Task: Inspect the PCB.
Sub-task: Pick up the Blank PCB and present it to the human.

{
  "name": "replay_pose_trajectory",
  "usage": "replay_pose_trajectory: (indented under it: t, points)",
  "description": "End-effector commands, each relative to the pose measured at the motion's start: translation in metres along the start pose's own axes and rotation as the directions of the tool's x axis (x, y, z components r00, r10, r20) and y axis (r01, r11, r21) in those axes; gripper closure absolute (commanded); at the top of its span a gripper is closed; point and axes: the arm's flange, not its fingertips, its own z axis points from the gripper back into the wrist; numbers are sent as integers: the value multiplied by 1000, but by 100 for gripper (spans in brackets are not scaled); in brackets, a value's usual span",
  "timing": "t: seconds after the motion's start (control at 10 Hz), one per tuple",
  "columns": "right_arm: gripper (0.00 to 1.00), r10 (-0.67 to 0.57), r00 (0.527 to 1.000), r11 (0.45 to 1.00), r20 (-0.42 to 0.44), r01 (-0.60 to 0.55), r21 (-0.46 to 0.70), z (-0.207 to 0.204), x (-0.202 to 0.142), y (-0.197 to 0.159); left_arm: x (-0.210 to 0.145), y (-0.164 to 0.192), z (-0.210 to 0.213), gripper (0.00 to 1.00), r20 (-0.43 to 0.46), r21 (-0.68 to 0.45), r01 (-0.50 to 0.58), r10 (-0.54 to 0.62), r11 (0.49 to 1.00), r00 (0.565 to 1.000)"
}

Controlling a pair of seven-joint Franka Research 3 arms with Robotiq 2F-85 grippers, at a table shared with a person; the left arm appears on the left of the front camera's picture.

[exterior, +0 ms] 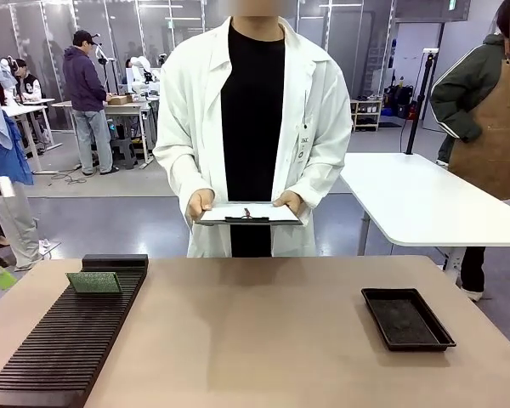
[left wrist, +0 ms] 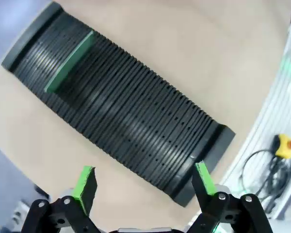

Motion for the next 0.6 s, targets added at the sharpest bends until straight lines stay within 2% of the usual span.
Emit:
replay_pose_trajectory:
  t: [0.0, 0.1, 0.3, 0.4, 0.5]
  points:
    - [0, 22, 1000, 1000, 8, -22, 13, 1, 2, -1, 22, 10, -15, 0, -76, 91, 184, -177, 979, 981]
    - [0, 22, 1000, 1000, 8, -22, 13, 1, 2, -1, 33, 10, -26, 0, -147, 113, 265, -247, 958, 958]
    - [0, 22, 1000, 1000, 8, -22, 13, 1, 2, -1, 48, 12, -43, 0, -217, 51, 310, -293, 949, 931]
    - [0, 22, 1000, 1000, 8, -22, 13, 1, 2, -1, 48, 12, -46, 0, -231, 56, 321, -301, 945, 925]
    - [0, 22, 1000, 1000, 8, -22, 13, 1, 2, -1, 47, 0, -43, 0, -195, 45, 284, -270, 958, 943]
